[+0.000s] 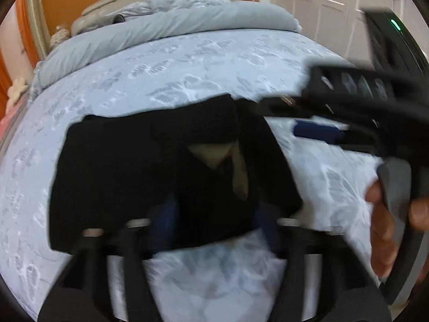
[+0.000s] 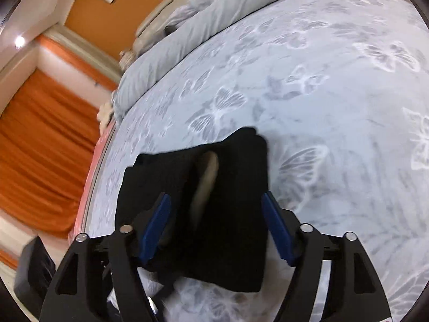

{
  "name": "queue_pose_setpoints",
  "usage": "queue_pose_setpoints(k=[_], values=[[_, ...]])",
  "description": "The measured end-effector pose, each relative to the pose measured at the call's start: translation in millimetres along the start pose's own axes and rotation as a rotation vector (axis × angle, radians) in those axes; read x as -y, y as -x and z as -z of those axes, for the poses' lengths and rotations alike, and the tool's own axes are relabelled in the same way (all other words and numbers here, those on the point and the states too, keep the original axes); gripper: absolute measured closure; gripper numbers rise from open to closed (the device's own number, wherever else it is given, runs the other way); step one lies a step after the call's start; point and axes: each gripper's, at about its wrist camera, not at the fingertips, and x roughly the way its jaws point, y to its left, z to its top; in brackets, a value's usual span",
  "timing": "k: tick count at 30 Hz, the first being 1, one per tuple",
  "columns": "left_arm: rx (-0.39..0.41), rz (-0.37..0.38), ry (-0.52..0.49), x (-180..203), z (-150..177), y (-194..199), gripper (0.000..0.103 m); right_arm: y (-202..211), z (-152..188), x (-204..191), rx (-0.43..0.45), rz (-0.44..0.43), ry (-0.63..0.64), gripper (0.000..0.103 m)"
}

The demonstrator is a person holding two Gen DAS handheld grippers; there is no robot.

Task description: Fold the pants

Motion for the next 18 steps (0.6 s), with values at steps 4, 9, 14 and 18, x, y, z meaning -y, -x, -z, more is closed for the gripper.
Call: queue_pose_setpoints(k=[4, 9, 14, 18], values=[[0.116, 0.007, 0.014, 0.0, 21.8, 39.4, 0.016, -8.6, 27.2, 4.7, -0.088, -0.056, 0.014, 0.032], [0.178, -0.072, 0.047, -32.9, 38.3, 74.3, 0.016, -26.0, 36.3, -8.0, -0.114, 0.006, 0.091, 0.032], [0.174, -0.166, 0.134, -92.6, 24.4, 78.7, 0.016, -46.0, 38.5, -31.2, -0.131, -0.018, 0.165, 0.087], [0.165, -0.172, 0.212, -133.7, 13.0, 82.3, 0.016, 3.3, 28.1, -59.8, 0.019, -0.053, 0.240, 0.089]])
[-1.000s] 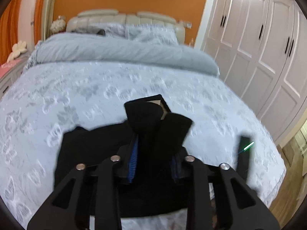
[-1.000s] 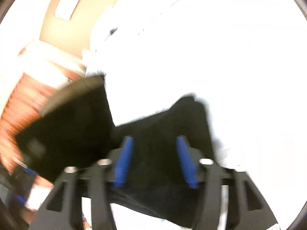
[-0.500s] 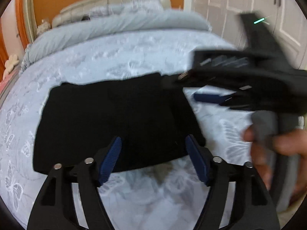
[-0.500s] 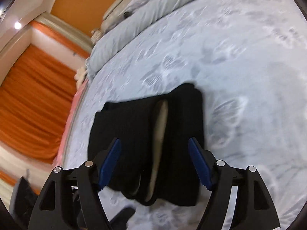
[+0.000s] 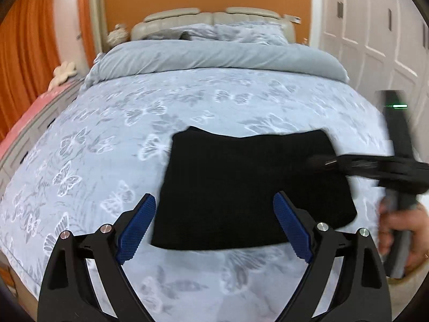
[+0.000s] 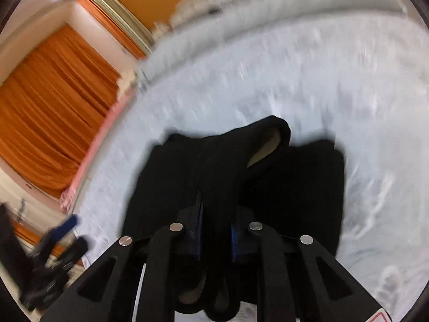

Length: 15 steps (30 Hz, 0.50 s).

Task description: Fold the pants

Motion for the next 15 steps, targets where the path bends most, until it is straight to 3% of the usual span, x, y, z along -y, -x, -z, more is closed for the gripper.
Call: queue_pose_setpoints(k=[3, 5, 7, 9, 11, 13, 15], values=[[0.017, -0.009, 0.003, -11.3, -6.9, -5.2, 0.012, 31.3, -4.4, -5.5, 0.078, 0.080, 0.055, 0.088], [0.022, -0.029, -0.025, -10.8, -5.6, -13.8, 0.011, 16.8, 0.0, 18.8, 0.029, 0.189, 0.022, 0.085], [0.002, -0.041, -0.046, -9.8, -0.2, -29.8, 0.011, -17.1, 14.2, 52.3, -0.075, 0.319, -0.037, 0.079], [-0.038, -0.025, -0.034, -12.6, 5.0, -45.3, 0.011, -12.3, 17.6, 59.5, -0.049, 0.284, -0.080, 0.077], [-0.052, 0.011, -0.008, -18.7, 6.9, -52.7, 0.011, 13.1, 18.1, 47.9, 0.050, 0.320, -0.080, 0.070], [-0.045, 0.013, 0.004, -25.7, 5.9, -55.7, 0.010, 31.9, 21.0, 31.6, 0.131, 0.356, -0.042, 0.070], [-0.041, 0.012, -0.005, -32.8, 5.4, -62.7, 0.008, 42.9, 23.6, 7.2, 0.173, 0.319, 0.011, 0.072]])
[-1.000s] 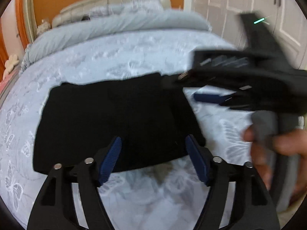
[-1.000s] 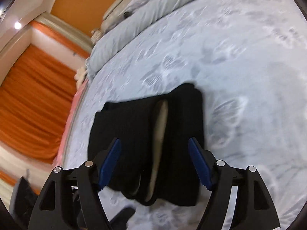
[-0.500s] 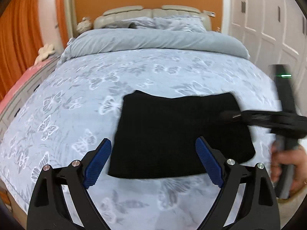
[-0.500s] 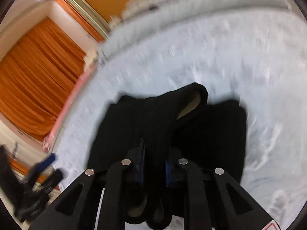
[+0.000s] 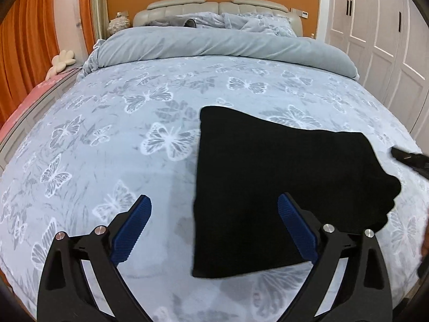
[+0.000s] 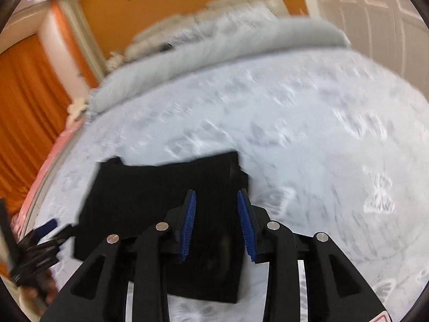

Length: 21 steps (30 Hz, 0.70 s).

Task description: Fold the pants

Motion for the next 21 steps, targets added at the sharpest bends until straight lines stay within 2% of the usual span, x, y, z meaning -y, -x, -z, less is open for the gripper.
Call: queue_pose_setpoints(k=[2, 5, 6, 8, 11, 13, 14, 17, 19, 21], values=[[-0.012, 0.005, -0.011, -4.1, 2.4, -9.3, 0.008, 0.1, -4.6, -28.1, -0.008, -0.075, 0.045, 0.075], [-0.039, 0.015, 0.019, -10.8, 10.3, -22.0, 0.008, -45.5, -16.5, -89.9, -0.140, -0.161, 0.151, 0.093], [-0.044, 0.030, 0.030, -12.9, 12.3, -23.1, 0.008, -72.6, -18.0, -114.0, -0.200, -0.162, 0.199, 0.097], [-0.052, 0.048, 0.038, -14.3, 15.3, -22.4, 0.008, -122.8, -18.3, -146.3, -0.284, -0.152, 0.252, 0.097], [-0.040, 0.024, 0.006, -12.3, 17.5, -21.1, 0.008, -184.6, -13.0, -159.4, -0.361, -0.054, 0.287, 0.103], [-0.025, 0.006, -0.020, -11.2, 18.3, -18.6, 0.008, -187.9, -18.9, -152.9, -0.367, -0.054, 0.248, 0.103], [-0.019, 0.006, -0.030, -10.9, 18.1, -16.9, 0.008, -180.3, -26.4, -158.6, -0.356, -0.058, 0.230, 0.099], [-0.024, 0.020, -0.034, -11.3, 16.7, -15.5, 0.008, -152.2, -45.2, -187.7, -0.293, -0.149, 0.279, 0.097], [-0.035, 0.031, -0.021, -12.5, 17.0, -16.9, 0.008, -166.4, -48.7, -207.0, -0.322, -0.167, 0.332, 0.097], [-0.038, 0.023, -0.016, -12.2, 18.3, -17.3, 0.008, -202.4, -46.3, -219.5, -0.406, -0.123, 0.391, 0.097]])
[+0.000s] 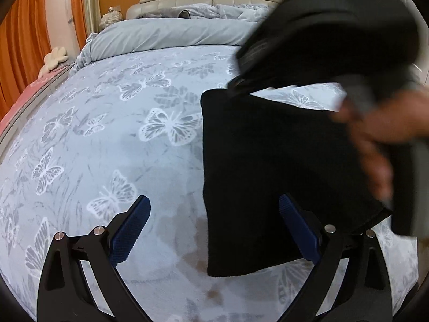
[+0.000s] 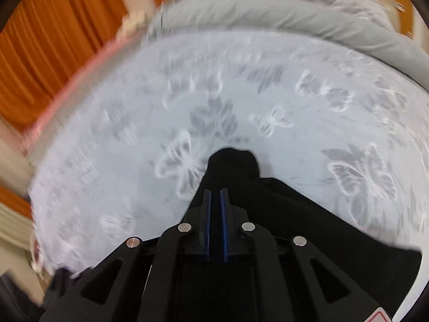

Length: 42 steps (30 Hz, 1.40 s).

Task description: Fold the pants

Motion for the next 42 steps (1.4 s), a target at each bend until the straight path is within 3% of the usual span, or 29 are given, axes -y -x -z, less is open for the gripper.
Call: queue_pose_setpoints(k=[3, 6, 7, 8, 10, 13, 17, 19, 20, 23, 27, 28, 31, 33, 34, 35, 38, 42], values=[[0.003, -0.009, -0.004, 1.3, 0.9, -0.6, 0.008, -42.4, -9.9, 3.5, -0.065, 0.035, -0.001, 0.103], [-0.001, -0.006, -0.009, 0.7, 1.4, -2.6, 0.008, -20.0, -11.2, 3.1, 0.026, 0.053, -0.011, 0.101], [-0.007, -0.001, -0.006, -0.2, 1.6, -4.1, 0.008, -4.7, -7.2, 4.3, 0.067, 0.074, -0.007, 0.094], [-0.013, 0.000, -0.003, -0.6, 1.8, -5.4, 0.008, 13.7, -0.2, 5.1, 0.108, 0.103, 0.001, 0.094], [-0.021, 0.007, 0.005, -2.2, 2.8, -7.0, 0.008, 55.7, 27.7, 20.1, 0.181, 0.177, 0.009, 0.089], [-0.023, 0.006, 0.006, -1.9, 3.0, -6.7, 0.008, 98.4, 74.9, 57.8, 0.229, 0.193, -0.074, 0.059], [-0.039, 0.059, 0.043, -6.9, 3.5, -4.4, 0.008, 143.8, 169.9, 120.2, 0.256, 0.256, -0.279, 0.057], [-0.059, 0.134, 0.100, -15.2, 3.9, -4.4, 0.008, 154.8, 207.0, 144.2, 0.267, 0.242, -0.387, 0.052], [-0.074, 0.170, 0.130, -19.3, 4.1, -6.8, 0.008, 156.9, 228.3, 160.0, 0.274, 0.200, -0.468, 0.045], [-0.124, 0.236, 0.218, -28.7, 7.6, -21.2, 0.008, 142.1, 257.9, 182.9, 0.252, 0.051, -0.606, 0.045], [-0.189, 0.319, 0.336, -39.4, 16.7, -42.8, 0.008, 120.5, 257.0, 178.3, 0.240, -0.024, -0.602, 0.040], [-0.189, 0.332, 0.348, -40.7, 17.9, -45.3, 0.008, 114.8, 254.0, 175.8, 0.228, -0.022, -0.592, 0.033], [-0.159, 0.335, 0.322, -37.3, 17.9, -48.7, 0.006, 90.1, 247.1, 165.6, 0.157, 0.022, -0.547, 0.030], [-0.143, 0.353, 0.319, -34.3, 16.7, -50.8, 0.010, 86.7, 239.3, 151.0, 0.165, 0.069, -0.447, 0.049], [-0.140, 0.392, 0.322, -32.6, 15.2, -52.9, 0.018, 84.3, 235.7, 148.4, 0.161, 0.056, -0.432, 0.058], [-0.142, 0.450, 0.318, -30.6, 12.6, -55.2, 0.050, 84.3, 234.4, 150.6, 0.173, 0.036, -0.457, 0.077], [-0.132, 0.478, 0.288, -27.8, 3.7, -46.8, 0.074, 102.1, 230.5, 155.8, 0.241, -0.032, -0.504, 0.089], [-0.106, 0.502, 0.263, -31.1, 6.4, 4.1, 0.079, 163.8, 244.8, 135.2, 0.340, -0.068, -0.476, 0.099]])
